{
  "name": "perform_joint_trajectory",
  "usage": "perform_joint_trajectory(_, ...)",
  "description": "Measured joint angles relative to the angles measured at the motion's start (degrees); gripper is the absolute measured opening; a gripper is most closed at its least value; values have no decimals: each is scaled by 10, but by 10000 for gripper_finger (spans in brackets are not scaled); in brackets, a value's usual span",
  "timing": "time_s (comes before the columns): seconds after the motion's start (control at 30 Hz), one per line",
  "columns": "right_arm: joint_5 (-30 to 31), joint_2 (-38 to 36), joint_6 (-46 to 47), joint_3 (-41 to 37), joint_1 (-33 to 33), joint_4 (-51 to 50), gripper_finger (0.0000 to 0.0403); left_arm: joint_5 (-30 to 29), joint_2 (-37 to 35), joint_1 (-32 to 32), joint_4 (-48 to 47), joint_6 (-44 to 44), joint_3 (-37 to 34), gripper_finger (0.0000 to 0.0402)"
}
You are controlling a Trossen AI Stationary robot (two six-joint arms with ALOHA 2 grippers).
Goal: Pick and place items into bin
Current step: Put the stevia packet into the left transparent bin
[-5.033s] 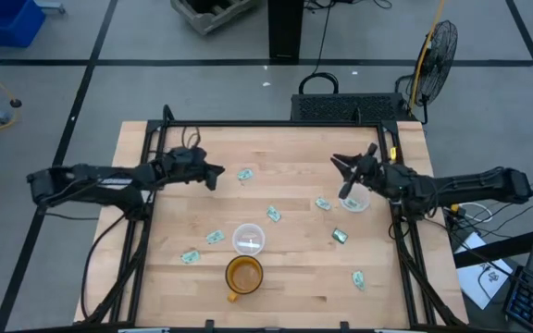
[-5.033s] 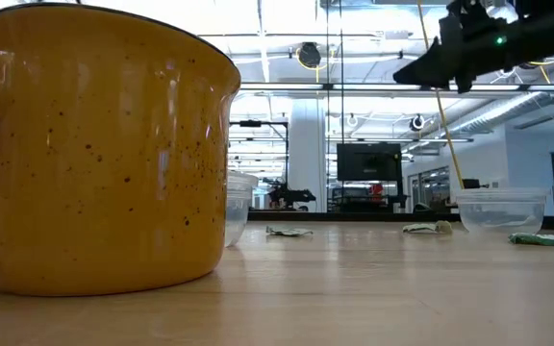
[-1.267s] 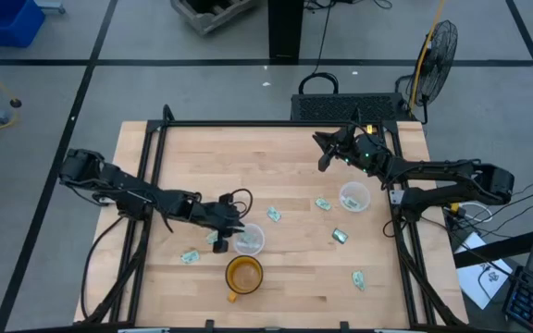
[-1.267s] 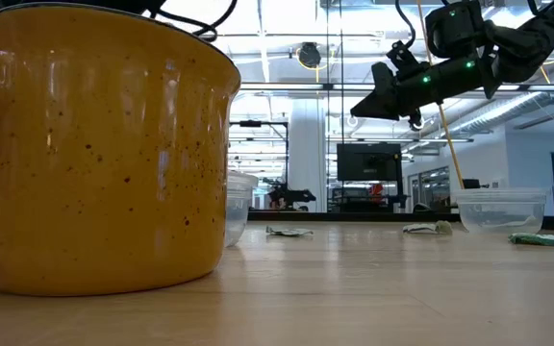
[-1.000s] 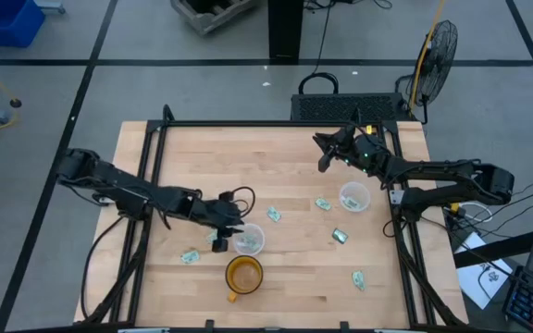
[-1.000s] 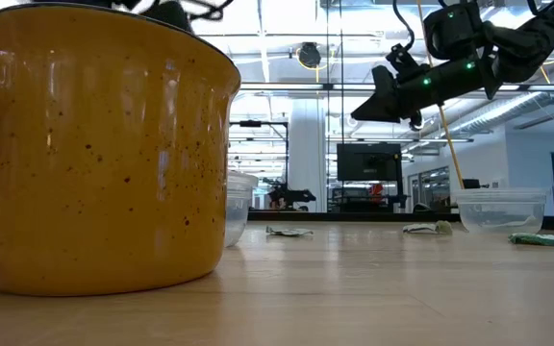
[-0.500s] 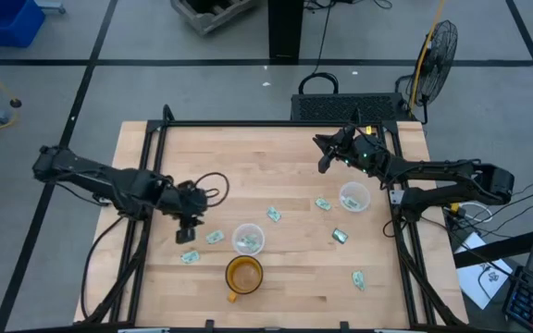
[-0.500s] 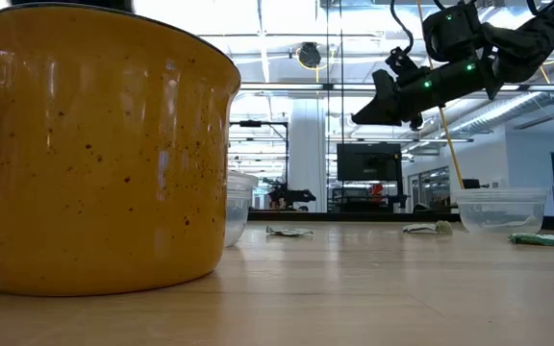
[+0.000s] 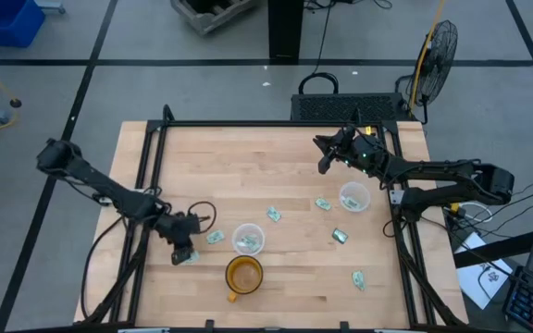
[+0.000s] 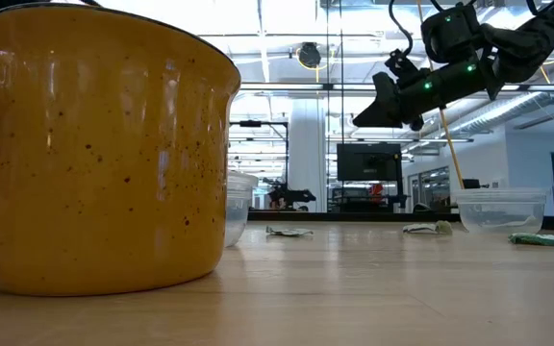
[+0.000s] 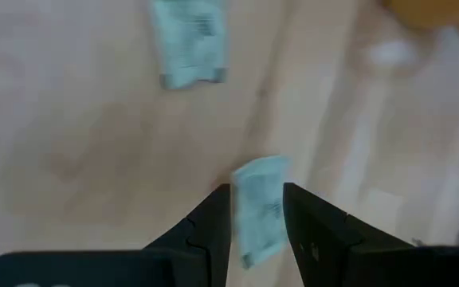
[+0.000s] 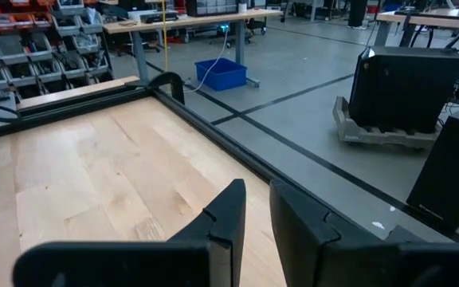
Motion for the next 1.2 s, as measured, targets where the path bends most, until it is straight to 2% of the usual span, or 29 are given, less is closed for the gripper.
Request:
perform_joint_trajectory(0.13, 0, 0, 0, 0, 0, 3, 52, -6, 0, -12, 61, -25, -39, 120)
perform_joint_trajectory(0.5, 0, 0, 0, 0, 0, 9, 52, -7, 0, -20, 72, -40, -58, 120)
perform_joint_trajectory(0.7, 0, 0, 0, 0, 0, 8, 52, -36, 0, -38, 67, -45, -59, 120)
perform_joint_trajectory(0.97, 0, 0, 0, 0, 0, 5, 52, -41, 0, -52, 78, -57, -59, 120)
perform_joint_trajectory(1.2, 0, 0, 0, 0, 0, 5, 52, -52, -3, -60, 131, -89, -96, 120)
